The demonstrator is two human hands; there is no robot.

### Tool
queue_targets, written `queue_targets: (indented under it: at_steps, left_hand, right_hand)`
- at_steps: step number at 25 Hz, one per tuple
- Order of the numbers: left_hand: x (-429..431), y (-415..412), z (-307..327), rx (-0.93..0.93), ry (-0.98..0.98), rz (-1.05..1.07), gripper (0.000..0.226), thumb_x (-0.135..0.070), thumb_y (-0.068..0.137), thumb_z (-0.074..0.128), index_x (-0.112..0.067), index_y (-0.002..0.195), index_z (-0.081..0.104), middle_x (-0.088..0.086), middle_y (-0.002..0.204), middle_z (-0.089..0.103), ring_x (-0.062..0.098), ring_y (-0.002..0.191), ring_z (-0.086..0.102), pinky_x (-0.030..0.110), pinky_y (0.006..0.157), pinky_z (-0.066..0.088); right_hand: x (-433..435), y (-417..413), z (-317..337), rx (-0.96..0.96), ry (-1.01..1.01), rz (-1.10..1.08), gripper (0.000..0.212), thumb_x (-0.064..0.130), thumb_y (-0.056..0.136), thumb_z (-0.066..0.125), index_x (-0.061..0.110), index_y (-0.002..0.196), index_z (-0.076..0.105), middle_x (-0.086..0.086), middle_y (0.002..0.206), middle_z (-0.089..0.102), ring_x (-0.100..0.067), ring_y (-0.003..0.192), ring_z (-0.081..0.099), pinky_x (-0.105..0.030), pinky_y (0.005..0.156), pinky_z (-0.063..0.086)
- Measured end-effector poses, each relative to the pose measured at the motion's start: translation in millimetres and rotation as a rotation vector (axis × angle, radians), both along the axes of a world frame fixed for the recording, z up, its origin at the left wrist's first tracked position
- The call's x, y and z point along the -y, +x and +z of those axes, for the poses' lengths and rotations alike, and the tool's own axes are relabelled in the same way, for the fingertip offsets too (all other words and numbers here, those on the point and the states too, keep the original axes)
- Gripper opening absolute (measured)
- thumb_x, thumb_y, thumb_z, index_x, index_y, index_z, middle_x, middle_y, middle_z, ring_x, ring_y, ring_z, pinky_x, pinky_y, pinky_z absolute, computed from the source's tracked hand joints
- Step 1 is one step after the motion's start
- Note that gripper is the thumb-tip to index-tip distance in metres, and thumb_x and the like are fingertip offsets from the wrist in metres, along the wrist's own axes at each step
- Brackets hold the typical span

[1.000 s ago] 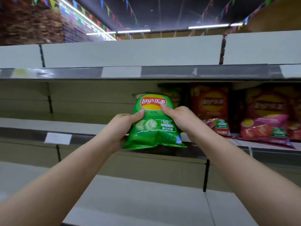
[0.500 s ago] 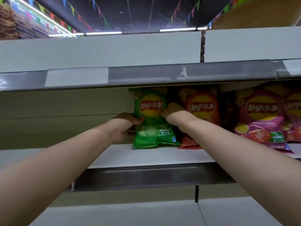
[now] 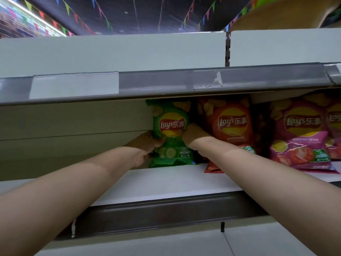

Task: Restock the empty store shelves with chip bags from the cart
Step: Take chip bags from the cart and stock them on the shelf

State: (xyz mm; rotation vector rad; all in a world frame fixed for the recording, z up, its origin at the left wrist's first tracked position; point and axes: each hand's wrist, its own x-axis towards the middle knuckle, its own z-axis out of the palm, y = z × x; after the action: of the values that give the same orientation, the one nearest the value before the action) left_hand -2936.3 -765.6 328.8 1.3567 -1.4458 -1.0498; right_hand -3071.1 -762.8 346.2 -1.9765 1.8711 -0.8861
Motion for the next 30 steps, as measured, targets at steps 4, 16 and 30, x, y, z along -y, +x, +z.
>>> queue_targets:
  at_steps: [4,16,30]
  left_hand:
    - [-20,-3,2,0.083,-0.059,0.078,0.034,-0.026,0.094,0.054,-0.012,0.125,0.048,0.003,0.120,0.058,0.017,0.092,0.055,0.026,0.079,0.046]
    - [-178,29,-49,-0.109,-0.488,0.528,0.028,0.000,0.087,0.056,-0.027,0.086,0.053,-0.007,0.083,0.055,0.005,0.076,0.053,0.015,0.073,0.042]
    - [-411,241,-163,-0.307,-0.325,1.254,0.023,0.003,0.087,0.052,-0.017,0.098,0.056,0.001,0.090,0.055,0.012,0.080,0.051,0.020,0.072,0.044]
  right_hand:
    - [-14,3,5,-0.046,-0.051,-0.054,0.039,0.009,0.100,0.033,-0.007,0.135,0.032,-0.022,0.139,0.040,-0.033,0.127,0.043,-0.033,0.098,0.038]
    - [-129,66,-29,0.597,-0.488,0.501,0.018,0.013,0.089,0.051,0.006,0.077,0.064,0.004,0.066,0.058,-0.008,0.064,0.050,-0.021,0.059,0.039]
    - [-307,330,-151,0.765,0.114,1.170,0.021,0.010,0.089,0.054,0.015,0.070,0.062,0.003,0.067,0.062,-0.010,0.071,0.061,-0.037,0.073,0.051]
